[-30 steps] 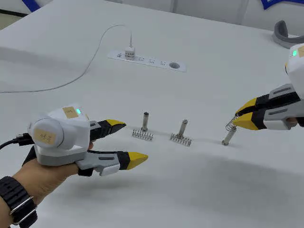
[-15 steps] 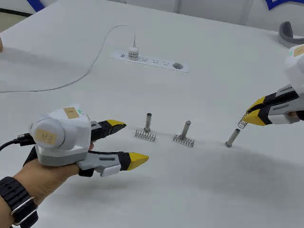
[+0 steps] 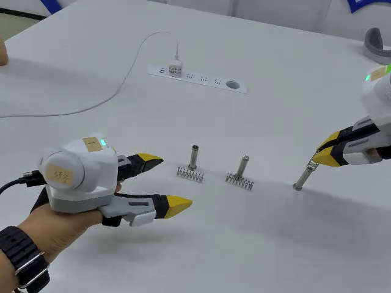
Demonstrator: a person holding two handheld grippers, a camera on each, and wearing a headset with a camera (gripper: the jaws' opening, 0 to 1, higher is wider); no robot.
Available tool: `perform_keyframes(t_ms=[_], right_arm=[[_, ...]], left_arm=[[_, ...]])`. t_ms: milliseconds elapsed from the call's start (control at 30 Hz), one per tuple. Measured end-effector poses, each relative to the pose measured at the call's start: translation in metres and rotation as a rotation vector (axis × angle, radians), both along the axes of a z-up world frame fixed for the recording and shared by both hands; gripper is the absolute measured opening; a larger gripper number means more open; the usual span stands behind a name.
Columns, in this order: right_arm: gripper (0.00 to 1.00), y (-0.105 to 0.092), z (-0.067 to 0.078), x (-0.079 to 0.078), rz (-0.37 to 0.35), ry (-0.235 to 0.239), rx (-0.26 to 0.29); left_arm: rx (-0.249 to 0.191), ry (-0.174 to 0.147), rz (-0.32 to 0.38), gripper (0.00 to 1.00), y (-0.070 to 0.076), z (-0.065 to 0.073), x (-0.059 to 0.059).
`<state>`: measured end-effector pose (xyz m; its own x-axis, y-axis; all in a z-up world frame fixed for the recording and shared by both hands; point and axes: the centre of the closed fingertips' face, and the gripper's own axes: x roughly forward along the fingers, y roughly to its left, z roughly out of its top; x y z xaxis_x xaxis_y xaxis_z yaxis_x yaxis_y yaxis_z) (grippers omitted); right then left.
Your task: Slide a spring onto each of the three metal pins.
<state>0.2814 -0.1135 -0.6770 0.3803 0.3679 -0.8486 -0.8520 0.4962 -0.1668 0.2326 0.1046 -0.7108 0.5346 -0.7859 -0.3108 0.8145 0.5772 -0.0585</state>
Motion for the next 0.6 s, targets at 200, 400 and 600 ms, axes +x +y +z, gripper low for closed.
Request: perform_keyframes(t_ms=[200,400,600], right_arm=[[0.12,-0.002,-0.006,0.002,-0.005,0.012,-0.002],[0.12,-0.004,-0.016,0.003,-0.013,0.019,-0.001],[0.12,-0.003,-0.022,0.004,-0.03,0.03,0.015]], left_arm=[[0.003,0.002,-0.001,0.61,0.0,-0.001,-0.001],[0.005,0.003,-0.002,0.61,-0.001,-0.002,-0.001],[0.005,0.004,-0.003,0.61,-0.002,-0.002,-0.001]])
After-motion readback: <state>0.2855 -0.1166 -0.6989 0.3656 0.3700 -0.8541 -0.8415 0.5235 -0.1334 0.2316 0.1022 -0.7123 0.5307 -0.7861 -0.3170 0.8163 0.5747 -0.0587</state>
